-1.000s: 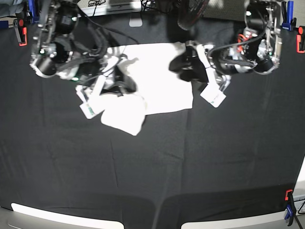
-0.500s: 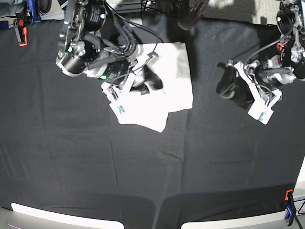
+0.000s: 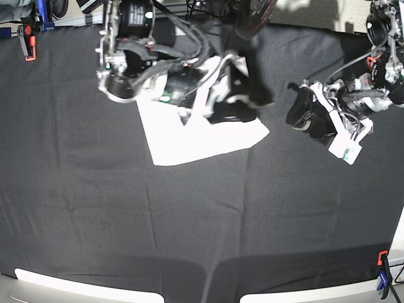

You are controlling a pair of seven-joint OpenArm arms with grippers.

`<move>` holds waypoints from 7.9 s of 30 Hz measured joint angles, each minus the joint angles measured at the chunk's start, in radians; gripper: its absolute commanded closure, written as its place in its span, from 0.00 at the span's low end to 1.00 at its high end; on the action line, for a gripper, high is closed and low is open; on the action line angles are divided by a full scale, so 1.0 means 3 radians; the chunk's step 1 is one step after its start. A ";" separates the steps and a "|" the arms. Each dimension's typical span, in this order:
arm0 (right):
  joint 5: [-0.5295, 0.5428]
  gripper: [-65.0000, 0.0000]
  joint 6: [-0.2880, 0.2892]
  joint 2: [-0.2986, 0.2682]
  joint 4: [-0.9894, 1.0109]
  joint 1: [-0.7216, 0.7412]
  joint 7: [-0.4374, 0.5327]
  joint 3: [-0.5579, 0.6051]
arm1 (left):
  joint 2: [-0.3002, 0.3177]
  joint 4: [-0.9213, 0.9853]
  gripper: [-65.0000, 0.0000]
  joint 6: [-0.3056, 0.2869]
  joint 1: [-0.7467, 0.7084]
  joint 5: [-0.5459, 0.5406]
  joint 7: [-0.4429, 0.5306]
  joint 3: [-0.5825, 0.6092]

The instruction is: Layout the t-shirt on the table in an organized manner, then fold the t-shirt properly

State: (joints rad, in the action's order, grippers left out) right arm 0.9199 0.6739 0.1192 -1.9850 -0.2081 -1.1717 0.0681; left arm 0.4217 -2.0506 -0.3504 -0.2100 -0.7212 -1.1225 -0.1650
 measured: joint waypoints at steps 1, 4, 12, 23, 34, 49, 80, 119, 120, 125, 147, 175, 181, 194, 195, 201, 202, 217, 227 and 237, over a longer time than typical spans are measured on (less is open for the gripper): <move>-0.0015 0.57 0.0025 0.0000 -0.0010 0.0006 0.0000 0.0006 | 0.0000 0.0000 0.60 0.0000 0.0000 0.0000 -0.0001 0.0000; -0.0538 0.57 0.0041 0.0000 -0.0120 0.0111 -0.0005 -0.0072 | 0.0000 0.0000 0.60 0.0000 0.0000 0.0000 -0.0001 0.0000; -0.1610 0.57 0.0037 -0.0142 -0.0352 0.0474 0.0041 -0.0980 | 0.0000 0.0000 0.60 0.0000 0.0000 0.0003 -0.0001 0.0001; -0.0932 0.57 -0.0064 -0.0608 0.0029 0.0149 0.0090 -0.1765 | 0.0000 0.0000 0.60 0.0000 0.0000 0.0001 -0.0001 0.0000; -0.0712 0.57 -0.0038 -0.0629 0.0141 0.0038 0.0089 -0.0549 | 0.0000 0.0000 0.60 0.0000 0.0000 0.0003 -0.0001 0.0000; -0.0603 0.57 -0.0038 -0.0645 0.0032 0.0038 0.0086 0.0753 | 0.0000 0.0000 0.60 0.0000 0.0000 0.0003 -0.0001 0.0000; -0.1701 0.57 -0.0362 -0.0425 -0.0366 -0.0066 0.0086 -0.0561 | 0.0000 0.0000 0.60 0.0000 0.0001 0.0014 0.0000 0.0001; -0.2398 0.57 -0.0575 -0.0434 0.1575 0.1528 0.0776 -0.0512 | -0.0365 -0.0333 0.60 -0.0408 -0.0271 -0.0776 -0.0203 0.0097; -0.2370 0.57 -0.0568 -0.0435 0.1745 0.1648 0.0773 -0.0511 | -0.0421 -0.0333 0.60 -0.0407 -0.0324 -0.0755 -0.0202 0.0158; -0.2279 0.57 -0.0528 -0.0416 0.2387 0.2087 0.0343 -0.0482 | -0.0565 -0.0262 0.60 -0.0404 -0.0488 -0.0748 -0.0205 0.0715; -0.2121 0.57 -0.0112 -0.0439 0.3095 0.2116 0.0146 -0.0486 | -0.0706 0.1279 0.60 -0.0140 -0.0193 -0.0079 0.0465 0.1699; -0.2026 0.57 -0.0074 -0.0797 0.3054 0.1966 0.0230 -0.0490 | -0.0750 0.2167 0.60 -0.0254 0.1016 0.0614 0.0512 0.1728; -0.2005 0.57 -0.0072 -0.0833 0.2996 0.1846 0.0328 -0.0496 | -0.0720 0.2185 0.60 -0.0165 0.1320 0.1026 0.0512 0.1720; -0.1892 0.57 -0.0098 -0.0868 0.2139 0.0919 0.0502 -0.0512 | -0.0721 0.2200 0.60 -0.0156 0.1434 0.1349 0.0526 0.1722; -0.1867 0.57 -0.0099 -0.0868 0.2047 0.0832 0.0521 -0.0512 | -0.0721 0.2201 0.60 -0.0153 0.1443 0.1349 0.0526 0.1722; -0.1841 0.57 -0.0146 -0.0858 0.1422 0.0268 0.0462 -0.0501 | -0.0712 0.2211 0.60 -0.0142 0.1563 0.1361 0.0488 0.1720; -0.1802 0.57 -0.0159 -0.0858 0.1321 0.0183 0.0432 -0.0497 | -0.0712 0.2211 0.60 -0.0141 0.1583 0.1361 0.0468 0.1719; -0.2029 0.57 -0.0144 -0.0628 0.0769 -0.0092 0.0187 -0.0528 | -0.0815 0.2045 0.60 -0.0140 0.1881 0.0476 0.0071 0.1698; -0.2043 0.57 -0.0163 -0.0657 0.0089 -0.0112 0.0120 -0.1074 | -0.0373 0.1041 0.60 -0.0317 0.1339 -0.0065 0.0201 0.1705; -0.1465 0.57 -0.0052 -0.0698 -0.0408 -0.0661 0.0109 -0.1778 | 0.0117 -0.0181 0.62 0.0435 0.0280 0.0591 0.0858 0.0927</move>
State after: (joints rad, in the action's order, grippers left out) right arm 0.4805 0.6582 -0.0902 -2.1075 -0.4065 -1.1389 -0.4652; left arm 0.4568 -2.1048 -0.2199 -0.1261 -0.5438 -0.8650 0.1131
